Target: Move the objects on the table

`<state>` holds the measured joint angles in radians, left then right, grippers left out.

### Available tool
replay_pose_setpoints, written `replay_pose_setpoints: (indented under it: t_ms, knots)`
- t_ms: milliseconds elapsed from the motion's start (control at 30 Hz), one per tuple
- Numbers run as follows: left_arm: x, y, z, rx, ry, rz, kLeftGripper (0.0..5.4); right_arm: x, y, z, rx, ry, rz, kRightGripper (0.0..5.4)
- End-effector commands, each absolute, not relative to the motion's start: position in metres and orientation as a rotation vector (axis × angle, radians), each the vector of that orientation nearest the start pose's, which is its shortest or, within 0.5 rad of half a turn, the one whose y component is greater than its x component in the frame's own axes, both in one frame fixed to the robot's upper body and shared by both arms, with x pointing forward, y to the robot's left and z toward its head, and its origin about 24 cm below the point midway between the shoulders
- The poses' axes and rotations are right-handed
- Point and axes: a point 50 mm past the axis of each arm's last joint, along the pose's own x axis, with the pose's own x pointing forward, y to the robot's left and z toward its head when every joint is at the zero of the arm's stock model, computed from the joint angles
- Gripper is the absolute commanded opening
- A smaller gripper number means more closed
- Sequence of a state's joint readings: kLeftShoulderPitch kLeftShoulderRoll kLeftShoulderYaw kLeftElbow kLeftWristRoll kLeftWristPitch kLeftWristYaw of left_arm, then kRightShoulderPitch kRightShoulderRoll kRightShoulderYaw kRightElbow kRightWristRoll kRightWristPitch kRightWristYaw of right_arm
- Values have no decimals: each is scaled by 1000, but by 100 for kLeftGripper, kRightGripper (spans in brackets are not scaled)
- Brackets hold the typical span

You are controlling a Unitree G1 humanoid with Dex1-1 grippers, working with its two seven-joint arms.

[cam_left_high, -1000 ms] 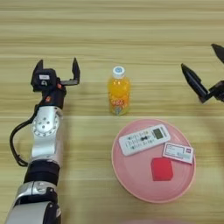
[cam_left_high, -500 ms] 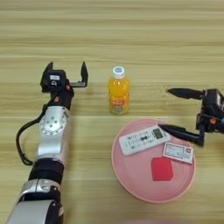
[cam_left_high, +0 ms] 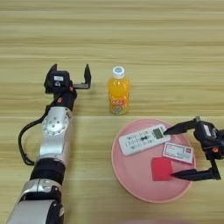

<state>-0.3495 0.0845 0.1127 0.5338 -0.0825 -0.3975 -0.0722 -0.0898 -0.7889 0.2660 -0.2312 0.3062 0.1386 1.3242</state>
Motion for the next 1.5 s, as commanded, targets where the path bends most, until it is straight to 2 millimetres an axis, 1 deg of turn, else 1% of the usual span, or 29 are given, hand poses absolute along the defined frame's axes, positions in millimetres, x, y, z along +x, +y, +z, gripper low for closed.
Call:
replay_pose_setpoints:
  t_ms: [33, 267, 300, 333, 367, 400, 500, 533, 600, 633, 733, 767, 800, 1067, 1133, 1367, 1500]
  knots:
    - [315, 167, 55, -3, -199, -30, 539, 202, -170, 79, -522, 352, 1628, 540]
    - [315, 166, 55, -1, -200, -35, 539, 202, -163, 68, -580, 356, 1589, 540]
    - [314, 166, 55, 0, -201, -35, 540, 202, -161, 67, -585, 356, 1586, 532]
    - [314, 166, 55, 0, -201, -35, 540, 202, -160, 65, -588, 357, 1585, 517]
    - [314, 166, 55, 0, -201, -35, 540, 202, -158, 63, -592, 358, 1581, 514]
    - [314, 166, 55, 0, -201, -35, 540, 202, -157, 62, -595, 358, 1580, 482]
    - [314, 166, 56, 1, -203, -36, 540, 202, -153, 59, -599, 356, 1579, 458]
    - [314, 166, 56, 1, -203, -36, 540, 202, -152, 58, -599, 357, 1580, 439]
    - [314, 166, 56, 1, -202, -35, 540, 202, -152, 56, -600, 359, 1583, 428]
    - [314, 166, 56, 2, -202, -35, 540, 202, -151, 56, -599, 360, 1583, 411]
    - [315, 166, 56, 2, -202, -34, 540, 203, -150, 55, -601, 354, 1583, 381]
    - [315, 166, 56, 2, -202, -34, 540, 204, -150, 55, -601, 351, 1583, 362]
    - [315, 166, 56, 1, -202, -35, 540, 204, -149, 55, -600, 348, 1582, 357]
    - [315, 164, 56, -1, -208, -37, 540, 206, -149, 62, -557, 326, 1585, 256]
    - [315, 164, 56, -1, -209, -36, 540, 206, -148, 63, -547, 318, 1589, 238]
    - [314, 164, 56, -1, -211, -34, 540, 208, -146, 77, -487, 268, 1591, 232]
    - [314, 164, 56, -1, -212, -34, 540, 212, -143, 94, -371, 214, 1583, 232]
